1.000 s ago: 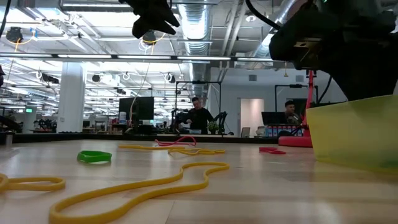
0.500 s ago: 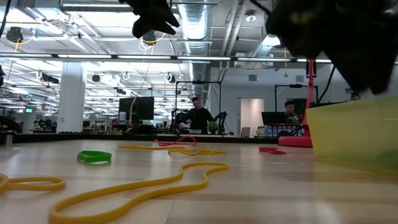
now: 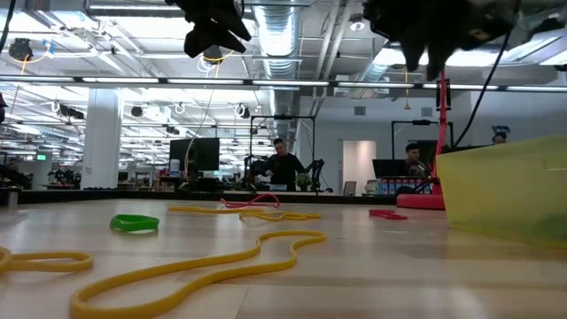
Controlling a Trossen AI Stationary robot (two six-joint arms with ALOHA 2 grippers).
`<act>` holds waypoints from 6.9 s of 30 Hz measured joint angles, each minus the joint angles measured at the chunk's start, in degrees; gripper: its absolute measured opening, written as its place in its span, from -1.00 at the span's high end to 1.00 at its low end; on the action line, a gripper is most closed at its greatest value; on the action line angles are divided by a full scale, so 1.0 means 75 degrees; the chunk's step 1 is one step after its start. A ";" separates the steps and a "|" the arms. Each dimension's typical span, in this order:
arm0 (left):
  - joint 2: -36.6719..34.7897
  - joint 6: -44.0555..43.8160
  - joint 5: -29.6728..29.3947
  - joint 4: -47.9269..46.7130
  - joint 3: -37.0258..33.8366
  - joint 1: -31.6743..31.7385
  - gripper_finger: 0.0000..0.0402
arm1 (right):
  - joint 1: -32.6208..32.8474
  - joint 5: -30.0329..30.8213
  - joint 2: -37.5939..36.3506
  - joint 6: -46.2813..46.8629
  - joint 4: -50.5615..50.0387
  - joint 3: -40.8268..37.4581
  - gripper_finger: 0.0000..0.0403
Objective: Pick and place items into bin
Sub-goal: Put the red rubber band into the yellow bin
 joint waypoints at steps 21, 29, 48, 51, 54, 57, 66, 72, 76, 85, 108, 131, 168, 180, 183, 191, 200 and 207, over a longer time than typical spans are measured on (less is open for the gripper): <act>0.0000 -0.0961 0.0005 -0.0196 0.0000 -0.0277 0.45 | -0.2607 0.0793 0.0975 -0.3126 -0.0070 -0.0175 0.46; 0.0000 -0.0974 0.0005 -0.0192 0.0000 -0.0275 0.45 | -0.2924 0.0059 0.2162 -0.3250 0.0070 -0.0184 0.46; -0.0006 -0.0596 0.0075 -0.0190 0.0000 -0.0260 0.45 | -0.2959 0.0236 0.3301 -0.2771 0.0932 -0.0140 0.46; -0.0006 -0.0494 0.0142 -0.0184 0.0000 -0.0260 0.45 | -0.2955 0.0340 0.3318 -0.2771 0.0947 -0.0137 0.46; -0.0006 -0.0484 0.0165 -0.0202 0.0000 -0.0260 0.45 | -0.2938 0.0476 0.3393 -0.2646 0.0892 -0.0128 0.46; -0.0006 -0.0481 0.0165 -0.0198 0.0000 -0.0260 0.45 | -0.2938 0.0505 0.3401 -0.2646 0.0913 -0.0134 0.50; -0.0006 -0.0478 0.0168 -0.0195 0.0000 -0.0260 0.45 | -0.2877 0.0500 0.3419 -0.3093 0.1128 -0.0148 0.97; -0.0006 -0.0476 0.0169 -0.0192 0.0000 -0.0260 0.45 | -0.2787 0.0431 0.3328 -0.3319 0.1199 -0.0124 0.98; -0.0006 -0.0478 0.0159 -0.0160 0.0000 -0.0260 0.45 | -0.2720 0.0422 0.3204 -0.3451 0.0932 0.0111 0.98; -0.0006 -0.0333 0.0154 0.0015 0.0000 -0.0260 0.45 | -0.2526 -0.0130 0.1730 -0.3360 0.0102 0.0487 0.99; -0.0006 -0.0009 0.0139 0.0283 0.0000 -0.0260 0.45 | 0.1776 -0.0170 -0.0307 0.3489 -0.2963 0.0331 1.00; -0.0003 0.0011 0.0155 0.0504 0.0000 -0.0260 0.45 | 0.1730 0.0053 -0.0099 0.4403 0.0690 -0.3089 1.00; -0.0003 0.0017 0.0136 0.0499 0.0000 -0.0258 0.45 | 0.1797 -0.0157 -0.0434 0.2534 0.0156 -0.1497 0.49; -0.0003 0.0064 0.0234 0.0422 0.0000 -0.0266 0.45 | 0.3387 0.0604 -0.0067 0.1340 0.2521 -0.0903 0.49; -0.0003 0.0064 0.0250 0.0420 0.0000 -0.0266 0.45 | 0.3648 0.0633 0.0273 0.1618 0.2904 -0.0874 0.49; -0.0003 0.0143 0.0250 0.0408 -0.0002 -0.0266 0.45 | 0.3819 0.0569 0.1565 0.2032 0.2590 -0.0898 0.49; -0.0003 0.0052 0.0223 0.0379 0.0000 -0.0266 0.45 | 0.3532 0.0365 0.2560 0.2354 0.2323 -0.0895 0.49; -0.0003 -0.0007 0.0189 0.0385 0.0000 -0.0266 0.45 | 0.3232 0.0421 0.2746 0.2346 0.1853 -0.0886 0.49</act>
